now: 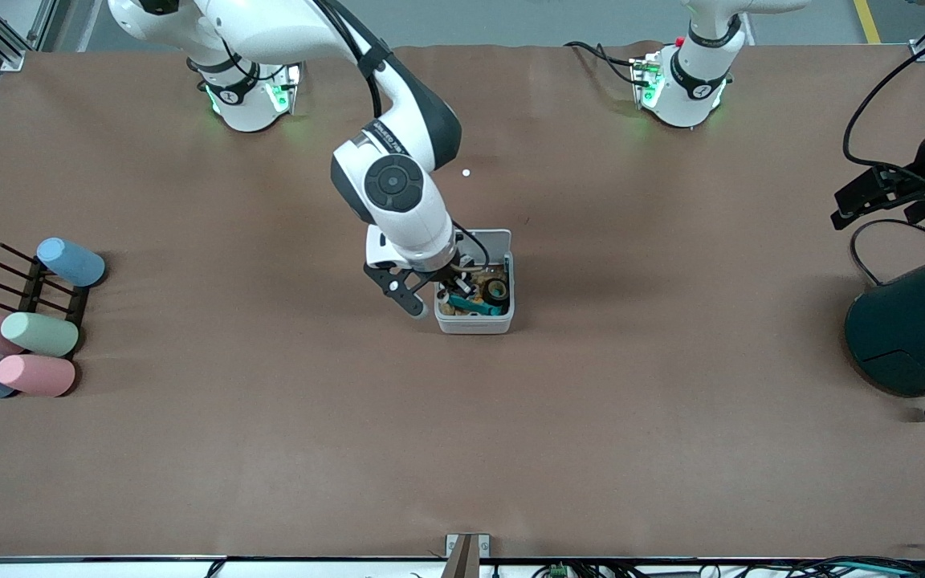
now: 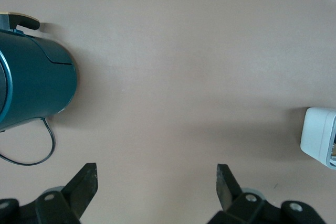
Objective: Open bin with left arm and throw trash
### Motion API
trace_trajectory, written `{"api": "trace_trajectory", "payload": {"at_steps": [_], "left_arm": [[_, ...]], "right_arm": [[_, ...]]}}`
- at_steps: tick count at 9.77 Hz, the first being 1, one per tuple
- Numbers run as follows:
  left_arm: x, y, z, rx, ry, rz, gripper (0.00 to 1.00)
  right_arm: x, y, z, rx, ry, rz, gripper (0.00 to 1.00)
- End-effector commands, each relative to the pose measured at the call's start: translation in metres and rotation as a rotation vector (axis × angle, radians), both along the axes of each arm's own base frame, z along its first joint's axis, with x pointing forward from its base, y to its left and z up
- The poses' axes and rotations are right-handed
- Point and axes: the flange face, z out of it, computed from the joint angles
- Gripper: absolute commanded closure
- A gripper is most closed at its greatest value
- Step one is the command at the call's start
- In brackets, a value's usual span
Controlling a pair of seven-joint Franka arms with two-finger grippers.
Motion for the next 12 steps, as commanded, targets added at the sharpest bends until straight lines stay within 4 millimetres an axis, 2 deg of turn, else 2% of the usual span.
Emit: {"api": "trace_trajectory", "payload": {"at_steps": [1, 2, 3, 5, 6, 7, 8, 9, 10, 12], "left_arm": [[0.005, -0.001, 0.003, -0.008, 0.011, 0.011, 0.00], [0.005, 0.000, 0.004, -0.008, 0.009, 0.013, 0.00], [0.005, 0.001, 0.005, -0.009, 0.008, 0.014, 0.00], [0.005, 0.002, 0.005, -0.007, 0.008, 0.017, 0.00], [0.006, 0.001, 0.003, -0.004, 0.009, 0.016, 0.00], [0.005, 0.001, 0.004, -0.005, 0.009, 0.016, 0.00], [0.005, 0.002, 0.004, -0.007, 0.009, 0.017, 0.00], [0.005, 0.002, 0.003, -0.007, 0.011, 0.016, 0.00], [0.005, 0.002, 0.004, -0.008, 0.009, 0.016, 0.00], [0.005, 0.002, 0.004, -0.008, 0.009, 0.016, 0.00]], "right_arm": [[-0.005, 0.012, -0.005, 0.000, 0.002, 0.033, 0.53], [-0.009, 0.016, -0.006, -0.003, 0.004, 0.041, 0.37], [-0.016, 0.023, -0.009, -0.007, 0.006, 0.056, 0.25], [-0.019, 0.026, -0.009, -0.012, 0.010, 0.060, 0.24], [-0.013, 0.019, 0.001, -0.005, 0.005, 0.047, 0.24], [-0.003, 0.004, 0.019, -0.001, 0.006, 0.026, 0.24], [0.014, -0.028, 0.052, 0.002, 0.019, -0.013, 0.24], [0.016, -0.053, 0.092, -0.007, 0.024, -0.012, 0.25], [0.021, -0.091, 0.122, -0.018, 0.051, 0.025, 0.25], [0.029, -0.182, 0.179, -0.027, 0.121, 0.078, 0.25]]}}
